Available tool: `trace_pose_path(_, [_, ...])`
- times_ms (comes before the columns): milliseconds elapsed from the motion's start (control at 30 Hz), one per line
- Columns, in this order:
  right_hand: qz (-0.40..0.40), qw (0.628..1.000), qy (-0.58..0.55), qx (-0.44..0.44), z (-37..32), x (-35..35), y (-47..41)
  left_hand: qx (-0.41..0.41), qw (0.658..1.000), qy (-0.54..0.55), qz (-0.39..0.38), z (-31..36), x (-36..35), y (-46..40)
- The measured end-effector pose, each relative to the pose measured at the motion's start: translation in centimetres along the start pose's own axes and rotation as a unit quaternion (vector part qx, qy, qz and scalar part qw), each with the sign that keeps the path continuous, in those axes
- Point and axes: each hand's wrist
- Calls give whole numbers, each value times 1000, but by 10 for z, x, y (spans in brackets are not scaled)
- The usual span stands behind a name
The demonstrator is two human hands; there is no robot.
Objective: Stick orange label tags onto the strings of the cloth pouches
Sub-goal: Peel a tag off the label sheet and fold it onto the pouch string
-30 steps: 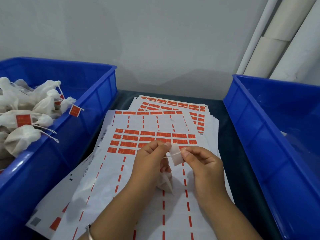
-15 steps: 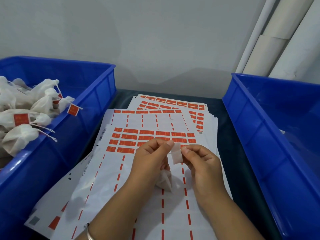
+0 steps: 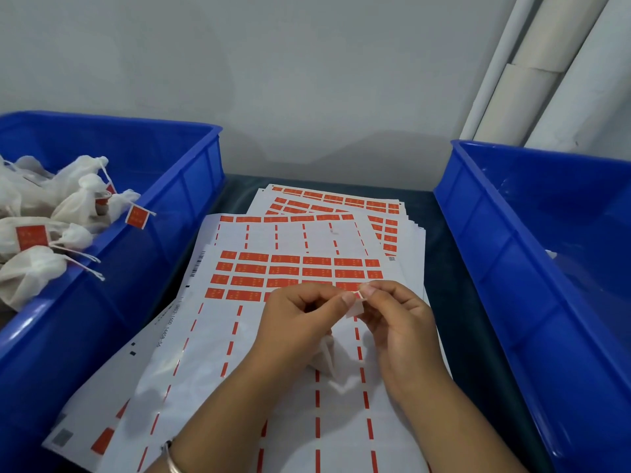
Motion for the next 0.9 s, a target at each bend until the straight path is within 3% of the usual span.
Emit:
trace_pose_path(500, [10, 999, -34, -15, 1, 2, -3, -126, 974, -185, -18, -13, 2, 0])
trace_pose_path(800, [21, 998, -51, -44, 3, 2, -5, -118, 972, -199, -36, -16, 1, -1])
trace_pose_path(900, [16, 998, -41, -43, 3, 1, -5, -128, 978, -164, -7, -13, 1, 1])
Point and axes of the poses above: each hand's wrist, its own y-axis away from the middle knuckle, its own x-axis out of the back of the hand, z = x × y, and after that the axes turned 7 degrees about -y, right-handed
